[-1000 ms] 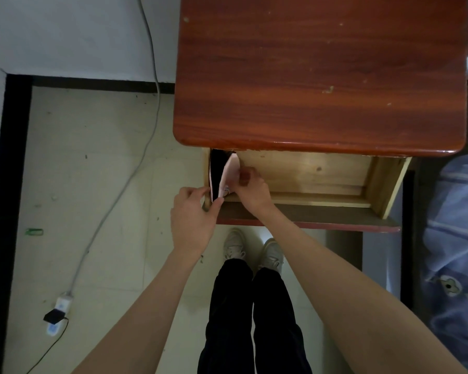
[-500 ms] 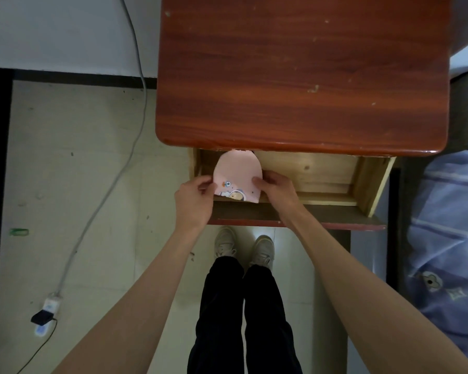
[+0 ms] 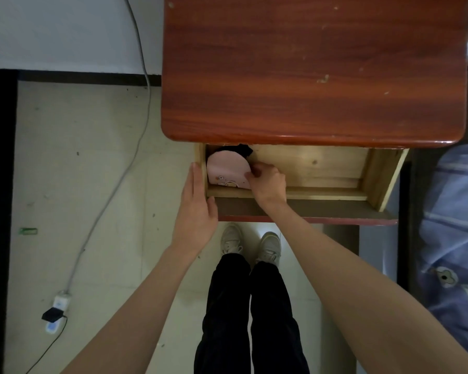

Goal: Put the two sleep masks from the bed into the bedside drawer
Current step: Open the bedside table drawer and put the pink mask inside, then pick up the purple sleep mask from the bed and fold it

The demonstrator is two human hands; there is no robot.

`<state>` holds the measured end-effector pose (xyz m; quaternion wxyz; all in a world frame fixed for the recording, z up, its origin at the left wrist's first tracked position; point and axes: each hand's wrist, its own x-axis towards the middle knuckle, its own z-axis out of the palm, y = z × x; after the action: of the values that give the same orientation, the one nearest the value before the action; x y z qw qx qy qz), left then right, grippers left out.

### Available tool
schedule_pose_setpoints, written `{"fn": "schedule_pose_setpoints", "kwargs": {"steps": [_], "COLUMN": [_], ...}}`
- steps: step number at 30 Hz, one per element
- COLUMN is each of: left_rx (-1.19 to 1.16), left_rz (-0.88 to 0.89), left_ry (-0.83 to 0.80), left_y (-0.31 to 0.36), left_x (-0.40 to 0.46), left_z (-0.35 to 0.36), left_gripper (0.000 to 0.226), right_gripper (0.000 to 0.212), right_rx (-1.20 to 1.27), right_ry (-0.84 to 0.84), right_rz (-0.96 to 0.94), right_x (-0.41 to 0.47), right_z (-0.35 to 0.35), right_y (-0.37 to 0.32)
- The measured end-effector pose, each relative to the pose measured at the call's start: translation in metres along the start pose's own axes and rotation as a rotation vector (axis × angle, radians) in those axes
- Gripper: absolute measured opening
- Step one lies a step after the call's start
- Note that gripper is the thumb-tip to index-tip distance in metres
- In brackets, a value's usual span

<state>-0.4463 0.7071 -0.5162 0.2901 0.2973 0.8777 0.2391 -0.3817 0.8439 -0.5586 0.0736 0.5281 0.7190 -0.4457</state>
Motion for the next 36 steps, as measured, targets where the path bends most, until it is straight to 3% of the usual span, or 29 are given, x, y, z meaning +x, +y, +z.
{"fn": "schedule_pose_setpoints", "kwargs": {"steps": [6, 9, 11, 18, 23, 29, 34, 36], "left_rx": [0.096, 0.284, 0.332, 0.258, 0.296, 0.345, 0.398, 0.388], "left_rz": [-0.088, -0.060, 0.027, 0.345, 0.564, 0.966, 1.349, 1.436], "left_ry": [-0.188, -0.302, -0.296, -0.134, -0.095, -0.201, -0.385, -0.463], "left_y": [0.007, 0.035, 0.064, 0.187, 0.267, 0.367, 0.418, 0.429], "left_x": [0.003, -0.005, -0.017, -0.066, -0.087, -0.122, -0.187, -0.223], "left_z": [-0.025, -0.053, -0.074, -0.137, -0.161, -0.152, -0.122, -0.107], "left_gripper": [0.064, 0.058, 0.054, 0.052, 0.052, 0.051, 0.064, 0.058], "right_gripper": [0.039, 0.044, 0.049, 0.056, 0.056, 0.054, 0.055, 0.055], "right_rx": [-0.151, -0.255, -0.293, -0.393, -0.369, -0.328, -0.231, -0.200], "right_ry": [-0.219, -0.235, -0.194, 0.123, 0.372, 0.687, 0.912, 0.972], "right_rz": [-0.046, -0.121, -0.179, -0.366, -0.327, -0.112, 0.169, 0.274], "right_x": [-0.033, -0.075, -0.106, -0.200, -0.263, -0.365, -0.468, -0.511], "right_z": [-0.042, -0.084, -0.118, -0.256, -0.330, -0.374, -0.352, -0.337], "right_y": [-0.005, -0.014, -0.022, -0.051, -0.054, -0.019, 0.024, 0.039]}}
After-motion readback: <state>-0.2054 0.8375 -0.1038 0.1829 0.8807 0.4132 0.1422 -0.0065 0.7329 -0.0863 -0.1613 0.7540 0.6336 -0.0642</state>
